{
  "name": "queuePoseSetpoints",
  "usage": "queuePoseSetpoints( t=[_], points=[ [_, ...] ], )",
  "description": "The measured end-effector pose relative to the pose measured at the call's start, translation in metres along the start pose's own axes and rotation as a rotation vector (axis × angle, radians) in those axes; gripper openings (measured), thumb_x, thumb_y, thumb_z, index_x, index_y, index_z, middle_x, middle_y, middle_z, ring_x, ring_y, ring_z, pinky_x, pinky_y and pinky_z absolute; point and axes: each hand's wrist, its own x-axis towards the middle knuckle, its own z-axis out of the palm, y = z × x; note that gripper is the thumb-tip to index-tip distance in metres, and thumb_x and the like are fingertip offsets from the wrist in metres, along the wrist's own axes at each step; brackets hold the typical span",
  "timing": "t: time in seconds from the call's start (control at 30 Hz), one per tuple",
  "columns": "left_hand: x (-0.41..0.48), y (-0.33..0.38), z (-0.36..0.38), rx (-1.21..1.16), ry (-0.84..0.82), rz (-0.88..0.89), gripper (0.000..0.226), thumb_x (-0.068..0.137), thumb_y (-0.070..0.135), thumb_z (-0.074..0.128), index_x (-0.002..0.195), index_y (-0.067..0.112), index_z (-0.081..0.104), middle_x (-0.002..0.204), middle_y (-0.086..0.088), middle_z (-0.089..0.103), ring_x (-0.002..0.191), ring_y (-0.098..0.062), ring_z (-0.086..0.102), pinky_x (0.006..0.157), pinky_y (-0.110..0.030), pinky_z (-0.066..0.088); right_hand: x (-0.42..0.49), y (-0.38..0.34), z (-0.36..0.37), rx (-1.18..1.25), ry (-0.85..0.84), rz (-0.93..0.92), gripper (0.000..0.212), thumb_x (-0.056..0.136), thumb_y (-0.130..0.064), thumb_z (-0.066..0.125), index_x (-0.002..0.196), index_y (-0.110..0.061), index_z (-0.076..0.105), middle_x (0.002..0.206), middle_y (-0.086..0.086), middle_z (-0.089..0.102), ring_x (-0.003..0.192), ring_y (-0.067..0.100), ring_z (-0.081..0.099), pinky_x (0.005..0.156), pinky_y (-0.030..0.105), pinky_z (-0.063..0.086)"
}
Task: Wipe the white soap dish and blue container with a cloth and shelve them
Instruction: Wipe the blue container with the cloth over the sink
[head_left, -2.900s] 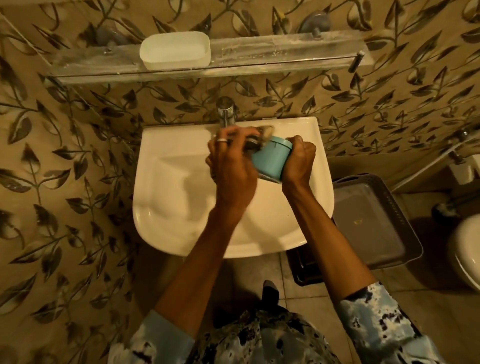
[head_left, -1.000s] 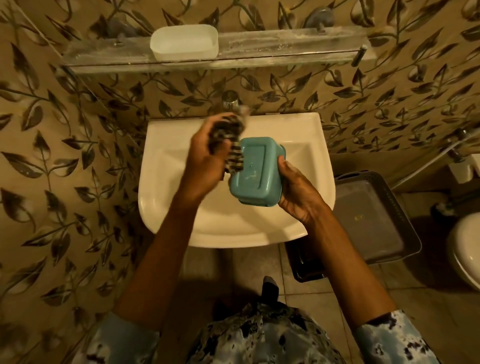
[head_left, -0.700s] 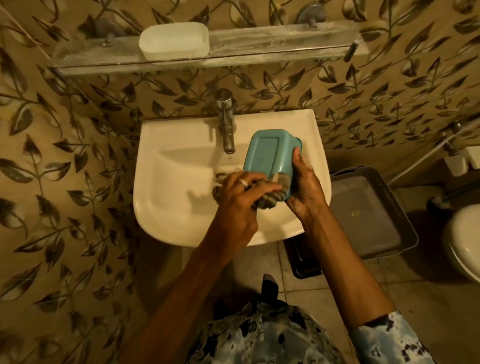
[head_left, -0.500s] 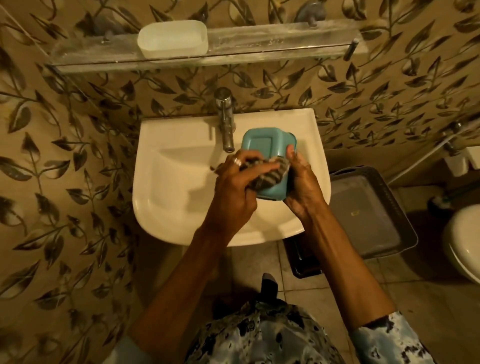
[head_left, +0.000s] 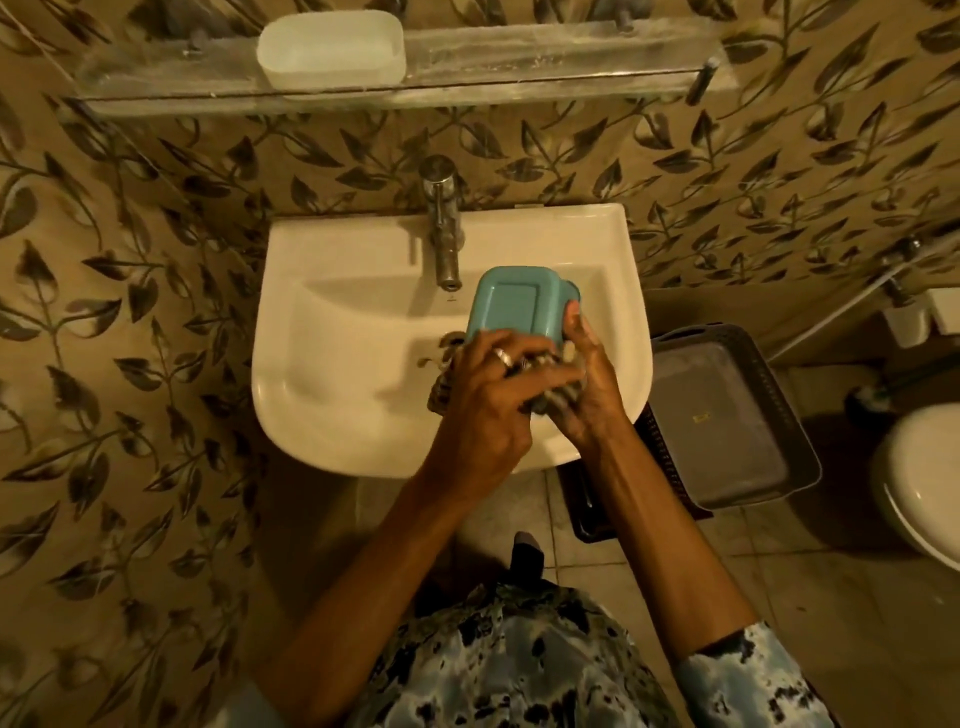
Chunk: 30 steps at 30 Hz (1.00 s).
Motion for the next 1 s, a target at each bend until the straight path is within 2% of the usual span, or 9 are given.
queuePoseSetpoints(
  t=[0.07, 0.13, 0.2, 0.4, 0.53, 0.63, 0.77, 0.87, 1.0],
  points=[
    [0.029, 0.004, -0.006, 0.038, 0.005, -0.031, 0.047, 0.074, 0.008, 0.039, 0.107, 0.017, 0.071, 0.113, -0.013, 0.063, 0.111, -0.03, 0.049, 0.092, -0.049, 0.044, -0.003, 0.005, 0.005, -0.065, 0.062, 0.006, 0.054, 0.085, -0.041, 0.059, 0.127, -0.008, 0.055, 0.117, 0.015, 0.064, 0.109, 0.029, 0.062, 0.092, 0.042, 0.053],
    [0.064, -0.006, -0.016, 0.051, 0.003, -0.097, 0.048, 0.075, 0.001, 0.042, 0.106, 0.023, 0.071, 0.113, -0.008, 0.061, 0.108, -0.029, 0.051, 0.092, -0.048, 0.043, -0.003, 0.011, 0.006, -0.05, 0.053, 0.021, 0.039, 0.086, -0.038, 0.058, 0.116, -0.013, 0.06, 0.106, 0.01, 0.068, 0.096, 0.024, 0.066, 0.081, 0.038, 0.057],
    [0.086, -0.024, -0.025, -0.025, -0.007, -0.154, 0.055, 0.071, -0.01, 0.044, 0.104, 0.027, 0.069, 0.111, -0.001, 0.06, 0.106, -0.021, 0.051, 0.094, -0.043, 0.044, -0.004, 0.009, 0.007, -0.019, 0.061, 0.024, 0.046, 0.087, -0.043, 0.054, 0.121, -0.013, 0.06, 0.109, 0.01, 0.068, 0.094, 0.023, 0.068, 0.077, 0.037, 0.058],
    [0.049, -0.046, -0.012, -0.254, 0.08, -0.279, 0.052, 0.073, -0.014, 0.04, 0.109, 0.016, 0.061, 0.116, -0.001, 0.057, 0.115, -0.014, 0.053, 0.104, -0.033, 0.043, -0.003, 0.009, -0.001, 0.056, 0.127, -0.009, 0.069, 0.083, -0.052, 0.054, 0.137, -0.009, 0.049, 0.136, 0.021, 0.053, 0.117, 0.034, 0.058, 0.089, 0.044, 0.054],
    [0.011, -0.027, 0.004, -0.202, 0.071, -0.304, 0.059, 0.068, -0.018, 0.043, 0.107, 0.021, 0.065, 0.123, -0.002, 0.047, 0.117, -0.018, 0.043, 0.1, -0.023, 0.042, -0.002, 0.003, -0.01, 0.14, 0.165, -0.032, 0.072, 0.081, -0.053, 0.051, 0.138, -0.009, 0.047, 0.133, 0.019, 0.056, 0.114, 0.031, 0.059, 0.094, 0.045, 0.053],
    [-0.007, -0.009, 0.013, -0.082, 0.023, -0.287, 0.062, 0.063, -0.01, 0.046, 0.107, 0.029, 0.064, 0.124, 0.007, 0.047, 0.118, -0.021, 0.038, 0.094, -0.036, 0.046, -0.001, 0.004, -0.014, 0.13, 0.186, -0.015, 0.064, 0.088, -0.054, 0.044, 0.132, -0.008, 0.052, 0.114, 0.016, 0.067, 0.1, 0.027, 0.067, 0.088, 0.043, 0.056],
    [0.019, -0.011, 0.016, 0.015, -0.039, -0.198, 0.047, 0.077, 0.0, 0.053, 0.115, 0.026, 0.063, 0.126, 0.0, 0.053, 0.115, -0.021, 0.041, 0.096, -0.026, 0.031, -0.002, 0.01, -0.014, 0.066, 0.176, -0.029, 0.055, 0.091, -0.049, 0.045, 0.126, -0.008, 0.056, 0.105, 0.011, 0.071, 0.092, 0.022, 0.07, 0.077, 0.035, 0.059],
    [0.051, -0.025, 0.011, -0.032, -0.036, -0.227, 0.049, 0.079, 0.0, 0.049, 0.118, 0.029, 0.06, 0.124, 0.0, 0.051, 0.113, -0.022, 0.043, 0.095, -0.035, 0.036, -0.003, 0.016, -0.009, 0.002, 0.156, -0.044, 0.062, 0.077, -0.051, 0.057, 0.124, -0.011, 0.057, 0.109, 0.013, 0.068, 0.094, 0.025, 0.068, 0.083, 0.04, 0.058],
    [0.049, -0.048, 0.008, -0.139, -0.046, -0.305, 0.058, 0.077, -0.001, 0.038, 0.12, 0.033, 0.057, 0.123, 0.003, 0.049, 0.112, -0.021, 0.042, 0.098, -0.045, 0.04, -0.001, 0.022, -0.009, 0.016, 0.208, -0.051, 0.068, 0.081, -0.051, 0.054, 0.134, -0.009, 0.05, 0.126, 0.019, 0.06, 0.108, 0.032, 0.062, 0.095, 0.05, 0.051]
  ],
)
